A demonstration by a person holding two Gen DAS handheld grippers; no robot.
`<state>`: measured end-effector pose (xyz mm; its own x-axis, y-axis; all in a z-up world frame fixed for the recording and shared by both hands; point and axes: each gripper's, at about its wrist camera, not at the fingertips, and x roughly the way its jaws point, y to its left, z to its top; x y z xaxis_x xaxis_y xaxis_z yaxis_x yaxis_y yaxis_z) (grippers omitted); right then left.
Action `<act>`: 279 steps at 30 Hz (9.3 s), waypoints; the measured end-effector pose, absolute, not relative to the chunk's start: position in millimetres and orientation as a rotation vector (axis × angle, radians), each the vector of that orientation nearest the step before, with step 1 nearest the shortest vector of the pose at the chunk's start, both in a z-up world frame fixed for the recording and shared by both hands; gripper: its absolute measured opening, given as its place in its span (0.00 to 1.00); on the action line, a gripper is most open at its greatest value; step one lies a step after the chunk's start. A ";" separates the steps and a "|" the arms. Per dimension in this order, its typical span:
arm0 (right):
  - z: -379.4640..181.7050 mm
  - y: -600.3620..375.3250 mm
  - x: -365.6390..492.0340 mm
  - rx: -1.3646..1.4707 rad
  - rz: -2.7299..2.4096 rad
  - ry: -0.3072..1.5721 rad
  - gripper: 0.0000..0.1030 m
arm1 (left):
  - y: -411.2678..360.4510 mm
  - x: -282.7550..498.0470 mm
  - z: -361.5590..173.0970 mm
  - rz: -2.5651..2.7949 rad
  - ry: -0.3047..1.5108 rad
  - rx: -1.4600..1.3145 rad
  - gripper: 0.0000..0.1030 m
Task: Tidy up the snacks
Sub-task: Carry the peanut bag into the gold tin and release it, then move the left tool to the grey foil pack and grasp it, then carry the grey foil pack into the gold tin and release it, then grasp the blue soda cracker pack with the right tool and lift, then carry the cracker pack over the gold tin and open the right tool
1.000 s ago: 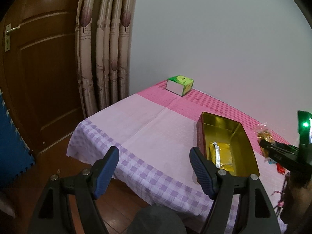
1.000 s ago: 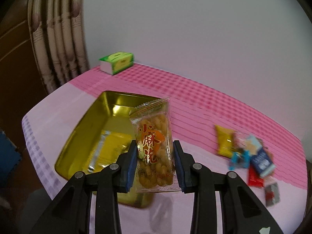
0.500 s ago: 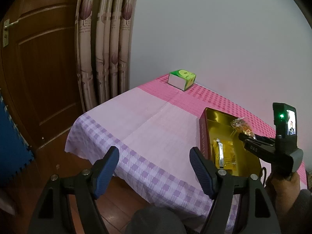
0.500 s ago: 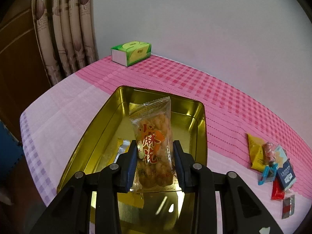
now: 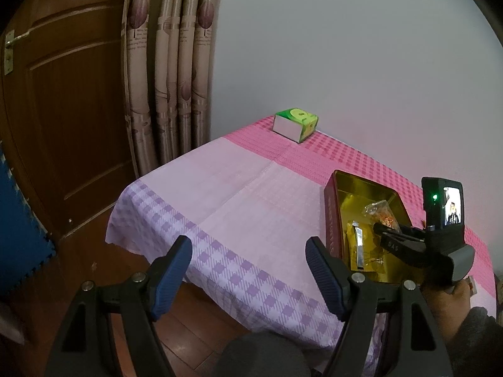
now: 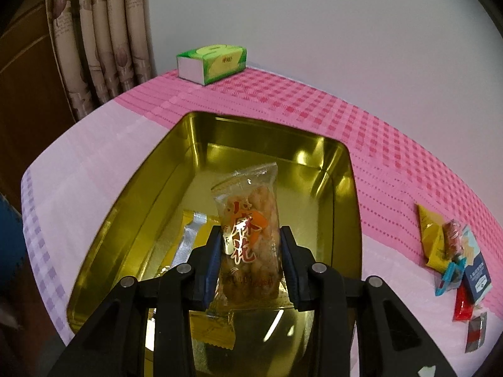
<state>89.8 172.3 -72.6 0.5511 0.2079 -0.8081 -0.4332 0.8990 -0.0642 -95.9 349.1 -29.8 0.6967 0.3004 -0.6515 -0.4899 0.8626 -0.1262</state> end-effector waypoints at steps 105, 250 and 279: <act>66.8 -292.7 -116.3 0.526 -0.116 0.434 1.00 | 136.0 59.5 23.3 0.147 0.720 -0.079 0.42; 84.9 -53.5 15.6 -0.244 0.160 0.676 0.46 | 268.0 -104.4 -20.8 0.232 0.600 -0.293 0.74; 2.9 128.3 43.6 -0.270 0.373 0.824 0.46 | 309.8 -106.9 -28.1 0.390 0.585 -0.412 0.74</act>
<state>43.6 128.3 2.9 0.6207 0.2170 -0.7535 -0.4232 0.9016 -0.0890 -106.9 309.8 -28.1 0.7662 0.2343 -0.5984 -0.4622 0.8479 -0.2597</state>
